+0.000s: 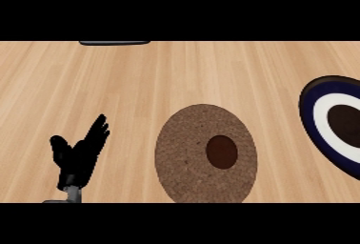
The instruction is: Pick the eggplant from the placemat and place it in the plate
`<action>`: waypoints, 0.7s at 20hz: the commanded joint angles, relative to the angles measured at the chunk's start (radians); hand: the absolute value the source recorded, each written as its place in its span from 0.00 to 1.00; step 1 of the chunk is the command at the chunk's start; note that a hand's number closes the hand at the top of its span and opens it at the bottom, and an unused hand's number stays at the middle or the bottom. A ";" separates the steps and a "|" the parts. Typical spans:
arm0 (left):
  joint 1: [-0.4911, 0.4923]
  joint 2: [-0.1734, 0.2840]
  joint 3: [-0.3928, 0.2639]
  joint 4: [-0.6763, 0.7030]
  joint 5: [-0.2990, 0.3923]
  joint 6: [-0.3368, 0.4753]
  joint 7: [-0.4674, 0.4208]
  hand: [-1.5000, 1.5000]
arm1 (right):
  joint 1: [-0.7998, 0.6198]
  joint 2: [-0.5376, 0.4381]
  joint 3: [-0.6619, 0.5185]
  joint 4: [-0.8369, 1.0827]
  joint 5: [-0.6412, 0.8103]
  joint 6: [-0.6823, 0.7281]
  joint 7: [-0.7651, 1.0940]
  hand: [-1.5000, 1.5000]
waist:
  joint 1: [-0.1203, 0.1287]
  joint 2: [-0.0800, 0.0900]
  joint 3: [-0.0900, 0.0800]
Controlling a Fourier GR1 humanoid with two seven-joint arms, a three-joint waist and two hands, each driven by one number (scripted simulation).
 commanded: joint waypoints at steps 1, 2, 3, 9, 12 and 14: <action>0.035 -0.021 -0.003 0.069 -0.003 -0.001 -0.027 0.50 | 0.181 0.082 0.094 -0.202 -0.103 0.002 -0.123 0.00 | -0.012 0.005 -0.005; 0.004 -0.051 -0.038 0.059 -0.043 0.041 0.006 0.50 | 0.161 0.094 0.106 -0.206 -0.123 -0.004 -0.160 0.00 | -0.004 0.007 -0.006; 0.059 -0.006 -0.018 0.000 -0.010 -0.006 0.012 0.50 | 0.244 0.110 0.119 -0.267 -0.146 0.023 -0.176 0.00 | -0.004 0.004 -0.006; 0.026 -0.016 -0.020 -0.009 -0.014 0.005 0.054 0.50 | 0.342 0.267 0.220 -0.227 -0.191 0.026 -0.431 0.00 | 0.001 0.005 -0.005; 0.037 -0.012 -0.003 0.049 -0.013 -0.026 -0.010 0.50 | 0.323 0.296 0.184 -0.178 -0.256 0.064 -0.505 0.00 | 0.009 0.008 -0.007; 0.016 -0.009 0.002 0.026 -0.002 -0.032 0.030 0.50 | 0.428 0.333 0.280 -0.258 -0.279 0.029 -0.569 0.00 | 0.004 0.007 -0.007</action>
